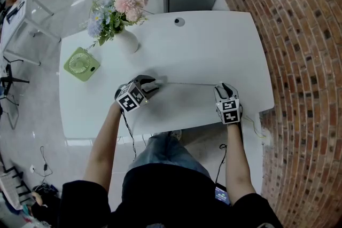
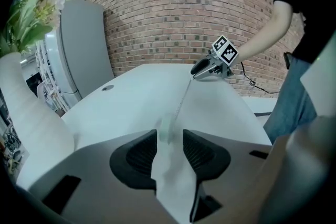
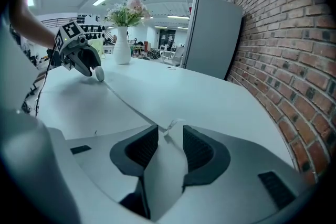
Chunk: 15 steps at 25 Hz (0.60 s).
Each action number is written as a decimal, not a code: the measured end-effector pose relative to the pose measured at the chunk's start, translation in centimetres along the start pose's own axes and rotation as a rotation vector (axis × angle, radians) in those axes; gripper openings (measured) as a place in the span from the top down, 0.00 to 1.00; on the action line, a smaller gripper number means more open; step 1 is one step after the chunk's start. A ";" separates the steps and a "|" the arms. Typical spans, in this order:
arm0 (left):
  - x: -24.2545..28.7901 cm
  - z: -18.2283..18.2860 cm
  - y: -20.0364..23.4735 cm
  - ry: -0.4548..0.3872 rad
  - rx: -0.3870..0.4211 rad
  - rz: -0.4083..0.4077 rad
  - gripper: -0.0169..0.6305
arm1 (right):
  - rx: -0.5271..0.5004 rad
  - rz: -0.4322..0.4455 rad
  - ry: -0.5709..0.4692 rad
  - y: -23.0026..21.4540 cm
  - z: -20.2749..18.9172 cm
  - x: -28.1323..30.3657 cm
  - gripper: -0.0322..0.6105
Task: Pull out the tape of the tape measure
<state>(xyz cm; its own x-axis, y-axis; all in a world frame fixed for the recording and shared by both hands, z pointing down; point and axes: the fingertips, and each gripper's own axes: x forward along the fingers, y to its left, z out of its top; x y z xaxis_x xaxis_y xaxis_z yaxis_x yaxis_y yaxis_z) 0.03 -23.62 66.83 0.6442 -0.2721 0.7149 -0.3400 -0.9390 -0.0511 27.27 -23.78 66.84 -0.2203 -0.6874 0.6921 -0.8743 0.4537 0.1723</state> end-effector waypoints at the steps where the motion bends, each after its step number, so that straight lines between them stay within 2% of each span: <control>1: 0.0 0.0 0.0 -0.004 -0.006 0.002 0.71 | 0.005 0.001 -0.001 0.0 0.0 -0.1 0.75; 5: -0.2 0.2 0.2 -0.018 -0.027 0.011 0.66 | 0.020 0.001 -0.009 -0.1 0.1 -0.2 0.74; 15: -0.2 0.5 0.0 -0.025 -0.025 0.018 0.66 | 0.030 0.001 -0.013 -0.1 -0.2 -0.6 0.74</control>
<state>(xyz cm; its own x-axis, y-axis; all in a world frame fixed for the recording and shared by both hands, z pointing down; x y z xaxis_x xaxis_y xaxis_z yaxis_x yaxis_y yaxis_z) 0.20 -23.68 66.36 0.6550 -0.2942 0.6960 -0.3684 -0.9285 -0.0457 27.61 -23.29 66.57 -0.2266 -0.6940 0.6833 -0.8866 0.4375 0.1503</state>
